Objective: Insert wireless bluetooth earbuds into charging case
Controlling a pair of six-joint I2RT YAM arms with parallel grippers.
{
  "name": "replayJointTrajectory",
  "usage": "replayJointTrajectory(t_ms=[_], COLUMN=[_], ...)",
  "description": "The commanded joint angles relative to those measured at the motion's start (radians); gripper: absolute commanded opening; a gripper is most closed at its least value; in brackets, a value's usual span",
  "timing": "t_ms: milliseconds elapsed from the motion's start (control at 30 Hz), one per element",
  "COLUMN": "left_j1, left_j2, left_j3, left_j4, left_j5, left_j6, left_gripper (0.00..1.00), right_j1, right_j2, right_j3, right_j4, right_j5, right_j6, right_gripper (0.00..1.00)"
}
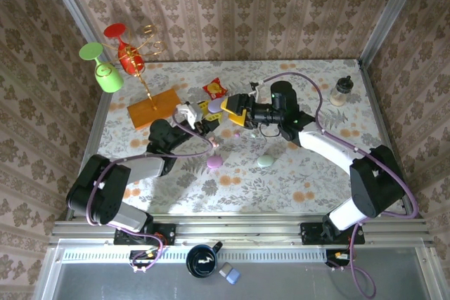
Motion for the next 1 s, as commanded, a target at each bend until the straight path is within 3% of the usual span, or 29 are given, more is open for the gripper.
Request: replayJointTrajectory(t_ms=[0,267,567,833,967], left_j1=[-0.027,-0.045,-0.045,-0.045,-0.045], left_j2=[0.016,-0.028,-0.086,-0.099,-0.104], left_j3=[0.036,-0.013,-0.061,-0.075,-0.083], left_j4=[0.027,0.026,0.024,0.025,0.02], left_j5=[-0.021,-0.034,-0.019,-0.013,-0.02], left_j6=[-0.027,-0.031,-0.057,-0.054,-0.043], left_gripper=[0.23,0.23,0.23,0.24,0.31], right_j1=[0.023,0.024,0.023,0.023,0.022], right_j2=[0.027,0.01,0.013,0.045,0.045], right_j3=[-0.01,-0.037,-0.052,-0.047,-0.047], right_j4=[0.188,0.19,0.22,0.268,0.261], right_j5=[-0.064,-0.023,-0.012,-0.035,-0.027], right_j6=[0.131,0.126,0.124,0.142,0.131], right_gripper=[0.79,0.61,0.49,0.24,0.2])
